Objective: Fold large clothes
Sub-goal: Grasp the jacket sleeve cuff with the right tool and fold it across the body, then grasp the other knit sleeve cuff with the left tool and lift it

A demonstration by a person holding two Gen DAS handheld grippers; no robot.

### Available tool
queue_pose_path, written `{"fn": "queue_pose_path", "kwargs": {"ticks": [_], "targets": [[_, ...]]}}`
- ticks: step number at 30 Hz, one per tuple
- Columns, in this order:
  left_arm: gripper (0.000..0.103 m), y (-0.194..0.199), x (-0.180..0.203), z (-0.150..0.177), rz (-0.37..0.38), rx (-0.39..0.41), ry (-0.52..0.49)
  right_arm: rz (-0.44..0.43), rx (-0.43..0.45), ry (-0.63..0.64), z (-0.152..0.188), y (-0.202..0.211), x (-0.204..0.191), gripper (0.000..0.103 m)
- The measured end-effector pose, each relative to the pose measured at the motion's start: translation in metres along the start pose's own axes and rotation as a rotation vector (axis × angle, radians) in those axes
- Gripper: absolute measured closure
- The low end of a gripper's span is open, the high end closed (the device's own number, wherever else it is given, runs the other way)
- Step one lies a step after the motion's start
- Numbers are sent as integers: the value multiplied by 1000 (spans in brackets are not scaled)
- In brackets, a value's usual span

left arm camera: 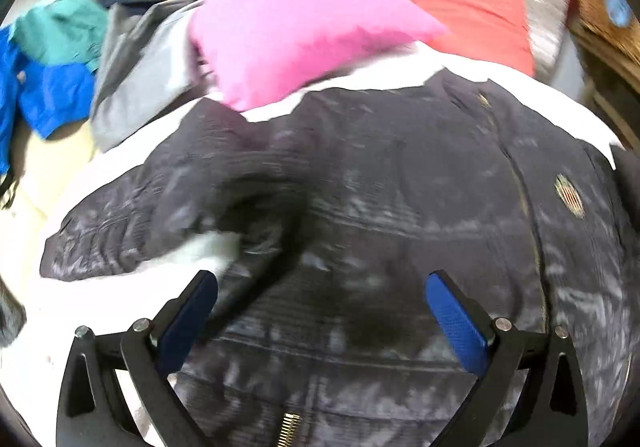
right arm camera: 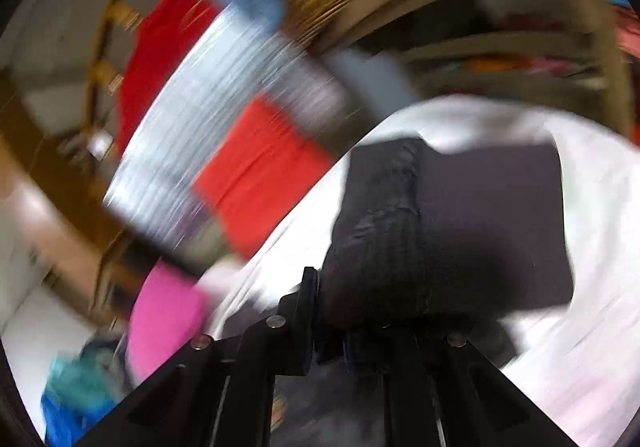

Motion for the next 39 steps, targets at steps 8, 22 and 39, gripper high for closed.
{"fn": "queue_pose_path", "kwargs": {"ticks": [8,22,39], "targets": [[0,-1,-36,-7,-41,61,90,-105,-393,21,134,-80,-70,71],[0,1,-2,-9,301,-6,48,-171,-309,-93,70,8,-48,19],[26,-11,67,10,533,-184,15,184,-210,-234,37,-10,86,25]]}}
Point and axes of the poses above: each gripper's, at about its wrist camera, not at the fingertips, and y roughly against the way its jaws point, x to its right, z to its underside, the point moved 2 cm from there along -y, roughly the way its jaws point, and after that the axes turned 10 degrees about -z, right-handed, at the moved point
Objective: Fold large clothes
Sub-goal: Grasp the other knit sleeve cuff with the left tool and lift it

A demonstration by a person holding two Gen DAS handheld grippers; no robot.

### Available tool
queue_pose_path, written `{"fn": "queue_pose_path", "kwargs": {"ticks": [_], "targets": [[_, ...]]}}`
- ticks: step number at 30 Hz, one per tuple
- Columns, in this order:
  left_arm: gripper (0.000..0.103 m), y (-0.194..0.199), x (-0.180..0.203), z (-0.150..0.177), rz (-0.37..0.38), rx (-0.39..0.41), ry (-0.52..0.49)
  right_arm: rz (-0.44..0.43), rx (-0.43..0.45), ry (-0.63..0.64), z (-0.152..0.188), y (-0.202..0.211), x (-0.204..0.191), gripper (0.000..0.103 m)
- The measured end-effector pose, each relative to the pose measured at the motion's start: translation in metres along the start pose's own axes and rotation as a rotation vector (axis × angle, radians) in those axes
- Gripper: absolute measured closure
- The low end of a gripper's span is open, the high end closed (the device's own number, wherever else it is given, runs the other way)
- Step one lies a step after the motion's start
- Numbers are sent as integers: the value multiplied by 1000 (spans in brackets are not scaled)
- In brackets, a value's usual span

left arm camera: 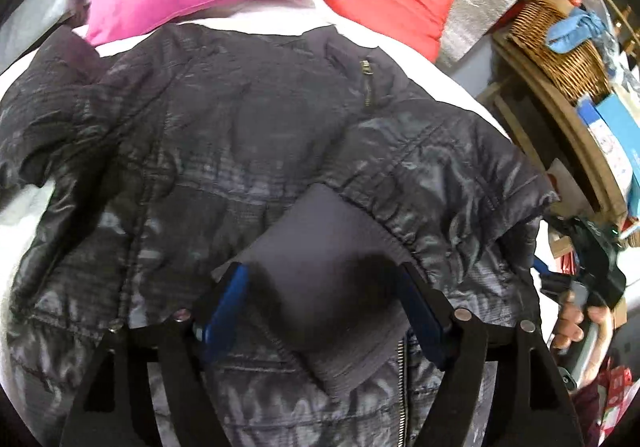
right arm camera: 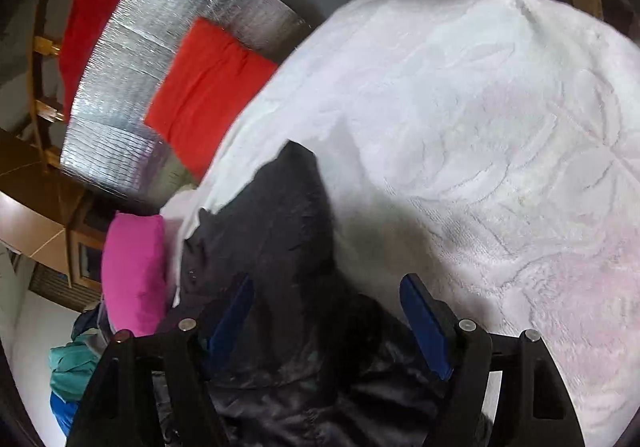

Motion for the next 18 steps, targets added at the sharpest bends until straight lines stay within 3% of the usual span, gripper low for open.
{"fn": "queue_pose_path", "kwargs": {"ticks": [2,4,6,7,12,16,18], "targets": [[29,-2,8,2,-11,29,-40,-9,-44,-11,5,-18,0,25],[67,-2,13,2,-5,49,-89,24,-54,31,7,-25,-5,35],[85,-5,21,2,-14,60,-148,79,-53,79,9,-30,-9,47],[102,-6,26,2,-30,77,-192,85,-53,82,9,-31,-10,48],[103,3,30,-15,-49,127,-259,75,-56,50,9,-31,-3,49],[103,27,7,-49,-93,249,-210,84,-53,40,10,-28,-3,49],[103,37,-7,-59,-120,274,-175,102,-52,46,11,-28,-4,49]]}}
Point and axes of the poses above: each gripper's, at about its wrist camera, not at the fingertips, and y roughly against the way its jaws point, x to its right, z to its underside, the point moved 2 cm from there along -y, roughly the way its jaws point, and after that the axes turned 10 degrees about -z, right-handed, at the moved point
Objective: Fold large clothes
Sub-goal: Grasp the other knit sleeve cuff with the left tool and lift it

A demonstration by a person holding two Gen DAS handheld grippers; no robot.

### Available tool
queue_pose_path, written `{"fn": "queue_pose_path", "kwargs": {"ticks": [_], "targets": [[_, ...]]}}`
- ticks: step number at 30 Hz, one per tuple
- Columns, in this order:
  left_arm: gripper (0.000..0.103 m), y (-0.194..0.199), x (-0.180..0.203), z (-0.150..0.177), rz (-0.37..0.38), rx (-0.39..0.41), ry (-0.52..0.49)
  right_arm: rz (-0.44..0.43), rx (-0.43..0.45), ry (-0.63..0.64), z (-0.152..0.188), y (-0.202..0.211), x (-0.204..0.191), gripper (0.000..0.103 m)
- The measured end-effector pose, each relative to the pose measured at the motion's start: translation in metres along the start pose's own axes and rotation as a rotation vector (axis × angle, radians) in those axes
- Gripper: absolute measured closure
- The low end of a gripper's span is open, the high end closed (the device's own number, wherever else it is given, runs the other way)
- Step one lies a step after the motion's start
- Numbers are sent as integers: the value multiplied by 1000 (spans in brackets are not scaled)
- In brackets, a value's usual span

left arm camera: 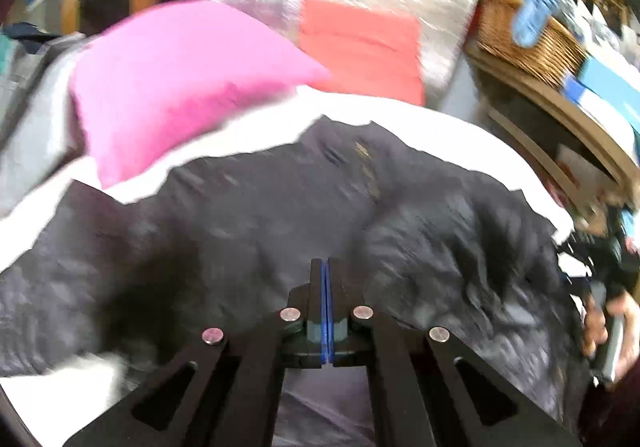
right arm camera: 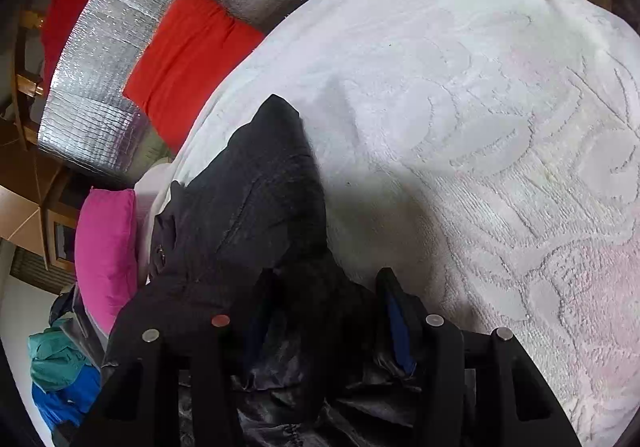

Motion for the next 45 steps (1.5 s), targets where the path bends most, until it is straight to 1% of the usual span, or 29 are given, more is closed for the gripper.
{"fn": "queue_pose_path", "kwargs": {"ticks": [1,2,3,4,5,6,7,9,11,12,13,14,17,18,19,20,21,22,23,24,27,29,32,34,36,39,41,43,45], "targets": [[103,0,-7,-2,20,-29,28,9,0,5,0,-1,-1,49],[103,-2,-13,-2,59,-76,59,17,-2,9,0,-1,-3,48],[103,-5,-16,-1,107,-134,87,20,-4,11,0,-3,-4,47],[100,-9,-16,6,160,-218,103,21,-3,8,0,-3,-4,47],[98,-9,-14,13,176,-267,102,21,-3,2,0,-4,-3,46],[84,-10,-11,20,179,-303,96,21,-3,-6,0,-5,-3,46],[58,-10,-5,30,176,-333,80,21,-3,-11,-1,-6,-3,45],[32,-8,2,46,200,-389,81,24,-3,-12,0,-6,-3,44],[32,-6,8,58,292,-442,139,30,-2,-8,1,-5,-3,44],[31,-6,9,62,328,-454,164,33,0,-7,2,-6,-4,44],[28,-9,10,65,344,-464,193,36,1,-4,2,-6,-5,44],[27,-12,11,68,337,-467,214,38,1,-2,3,-5,-5,44],[30,-28,9,73,296,-457,277,45,3,4,5,-5,-6,44],[40,-26,11,72,285,-435,276,45,2,6,5,-6,-6,44],[59,-25,18,73,269,-407,253,44,1,6,5,-6,-6,44],[65,-27,21,70,258,-393,222,42,0,5,4,-5,-5,44],[77,-28,23,69,251,-384,203,39,-2,3,4,-5,-5,44],[86,-25,23,68,255,-369,197,36,-4,2,4,-5,-4,44],[87,-24,24,66,257,-358,192,34,-5,1,4,-4,-3,44],[90,-21,23,61,244,-329,181,31,-7,0,3,-4,-3,44],[92,-16,11,45,160,-216,140,27,-6,-6,4,-3,-1,44],[93,-15,-5,31,84,-153,141,28,-5,-3,4,-3,-1,44],[93,-15,-27,18,-40,-85,154,27,-4,-2,5,-2,-1,44],[93,-15,-40,13,-101,-54,154,26,-4,-3,5,-2,0,44],[93,-21,-49,12,-137,-58,163,28,-3,0,6,-2,-1,43],[93,-31,-63,19,-140,-127,204,26,-9,3,6,-2,-1,39],[92,-28,-66,21,-140,-142,196,27,-12,0,6,-2,-2,35],[89,-29,-62,21,-142,-156,176,26,-14,-4,5,-2,-2,34],[89,-26,-63,22,-140,-159,173,29,-15,0,5,-2,-2,33]]}}
Point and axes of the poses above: each gripper's, at about its wrist camera, not at the fingertips, and y roughly against the way its jaws point, x to its right, z to its underside, the point moved 2 cm from there along -y, roughly the way its jaws point, and after that the axes turned 10 degrees about -z, right-handed, at the moved point
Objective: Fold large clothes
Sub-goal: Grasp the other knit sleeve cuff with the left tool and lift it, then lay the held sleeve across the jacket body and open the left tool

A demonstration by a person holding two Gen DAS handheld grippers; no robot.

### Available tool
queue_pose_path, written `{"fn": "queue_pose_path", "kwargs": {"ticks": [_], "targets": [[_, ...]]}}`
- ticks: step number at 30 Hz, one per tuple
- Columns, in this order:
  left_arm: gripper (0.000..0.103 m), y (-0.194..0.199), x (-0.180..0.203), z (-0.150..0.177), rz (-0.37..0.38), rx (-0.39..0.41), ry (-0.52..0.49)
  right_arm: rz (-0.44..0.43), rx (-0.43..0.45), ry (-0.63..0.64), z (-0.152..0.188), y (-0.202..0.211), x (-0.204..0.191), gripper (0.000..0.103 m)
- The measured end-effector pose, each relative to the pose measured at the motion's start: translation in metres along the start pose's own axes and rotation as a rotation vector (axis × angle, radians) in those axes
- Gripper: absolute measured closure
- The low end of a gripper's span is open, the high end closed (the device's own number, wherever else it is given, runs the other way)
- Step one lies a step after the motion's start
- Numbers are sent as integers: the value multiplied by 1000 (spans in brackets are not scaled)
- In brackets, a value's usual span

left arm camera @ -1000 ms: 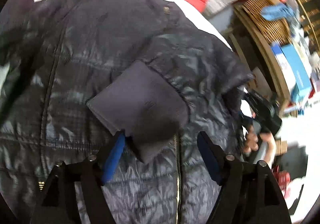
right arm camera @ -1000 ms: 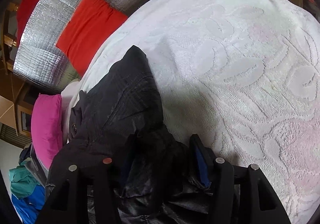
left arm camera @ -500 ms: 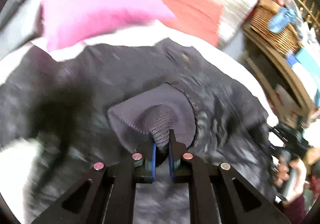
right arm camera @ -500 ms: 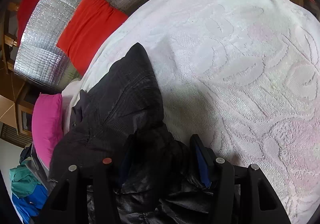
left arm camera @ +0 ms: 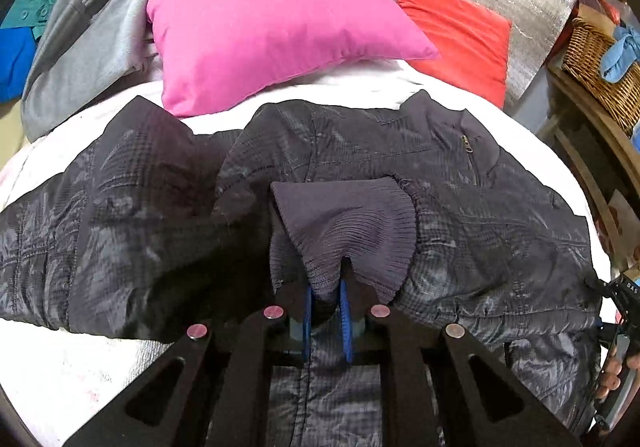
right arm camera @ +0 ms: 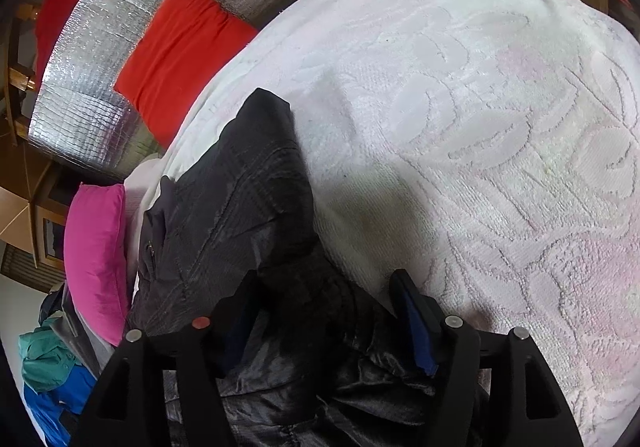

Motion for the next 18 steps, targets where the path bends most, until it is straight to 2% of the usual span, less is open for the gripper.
{"fn": "queue_pose_path", "kwargs": {"ticks": [4,6,8,9,10,11,12,14,16,18], "targets": [[84,9,-11,-1,10,-8,10,66,-16,62,2,-3,-8,33],[83,21,-24,-6,20,25,31,94,-21,72,3,1,-14,33],[74,40,-42,-10,7,87,55,109,15,95,3,14,-22,33],[58,50,-53,-12,-7,119,71,121,53,127,4,23,-30,33],[40,62,-70,-11,-30,158,104,131,91,163,5,32,-37,33],[35,72,-87,-9,-54,193,143,132,118,191,7,39,-43,33],[32,82,-109,-4,-84,224,201,119,145,224,11,45,-52,33],[32,91,-146,5,-123,226,298,60,137,281,23,47,-68,33],[32,93,-186,18,-150,195,416,16,46,332,39,30,-82,35],[32,92,-222,32,-172,165,538,18,-22,356,52,10,-88,43]]}}
Point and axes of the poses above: each gripper's, at about its wrist camera, not at the fingertips, and y roughly against the way its jaws point, x to its right, z to its underside, the point moved 2 cm from there along -y, roughly the way its jaws point, and after that the axes turned 10 degrees about -z, right-handed, at the moved point
